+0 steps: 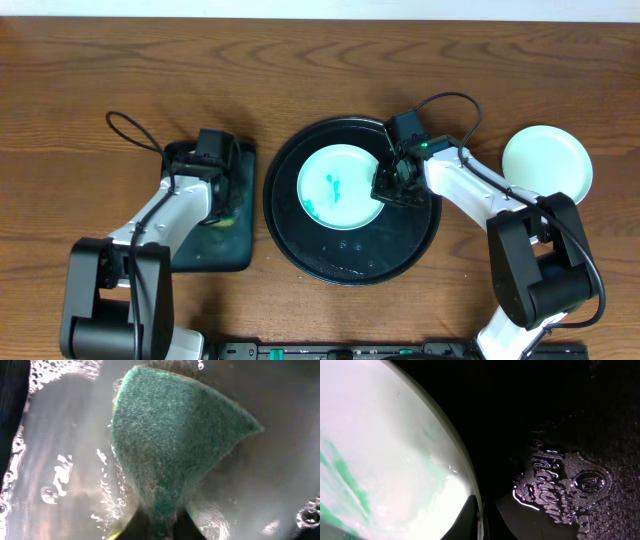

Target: Clean dirty plates on tray and stack at the side

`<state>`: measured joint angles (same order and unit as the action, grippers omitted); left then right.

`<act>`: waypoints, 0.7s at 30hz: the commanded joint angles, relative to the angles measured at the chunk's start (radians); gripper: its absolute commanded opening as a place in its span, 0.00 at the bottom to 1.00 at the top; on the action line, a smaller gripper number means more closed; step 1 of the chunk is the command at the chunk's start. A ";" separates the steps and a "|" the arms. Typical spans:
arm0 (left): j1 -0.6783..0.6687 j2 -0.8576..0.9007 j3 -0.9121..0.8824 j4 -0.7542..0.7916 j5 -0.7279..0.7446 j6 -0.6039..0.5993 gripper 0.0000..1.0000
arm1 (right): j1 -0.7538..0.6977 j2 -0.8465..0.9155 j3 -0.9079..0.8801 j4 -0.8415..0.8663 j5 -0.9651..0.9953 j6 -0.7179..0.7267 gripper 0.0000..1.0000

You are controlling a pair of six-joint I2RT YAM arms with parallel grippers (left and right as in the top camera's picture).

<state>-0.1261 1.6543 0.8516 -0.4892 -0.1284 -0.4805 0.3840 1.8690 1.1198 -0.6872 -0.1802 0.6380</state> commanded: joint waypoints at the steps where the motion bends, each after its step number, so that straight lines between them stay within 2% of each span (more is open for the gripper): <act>1: 0.010 0.043 -0.013 -0.006 -0.030 0.026 0.07 | 0.004 0.035 -0.041 -0.043 0.093 -0.026 0.01; 6: 0.006 -0.057 0.019 -0.065 -0.029 0.027 0.07 | 0.004 0.035 -0.041 -0.046 0.094 -0.026 0.01; 13: -0.036 -0.332 0.023 -0.121 -0.030 0.032 0.07 | 0.004 0.035 -0.041 -0.035 0.093 -0.026 0.01; 21: -0.098 -0.538 0.023 -0.135 -0.030 0.153 0.07 | 0.004 0.035 -0.041 -0.021 0.093 -0.034 0.01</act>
<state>-0.2108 1.1595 0.8600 -0.6239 -0.1379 -0.3973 0.3840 1.8690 1.1210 -0.6876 -0.1787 0.6308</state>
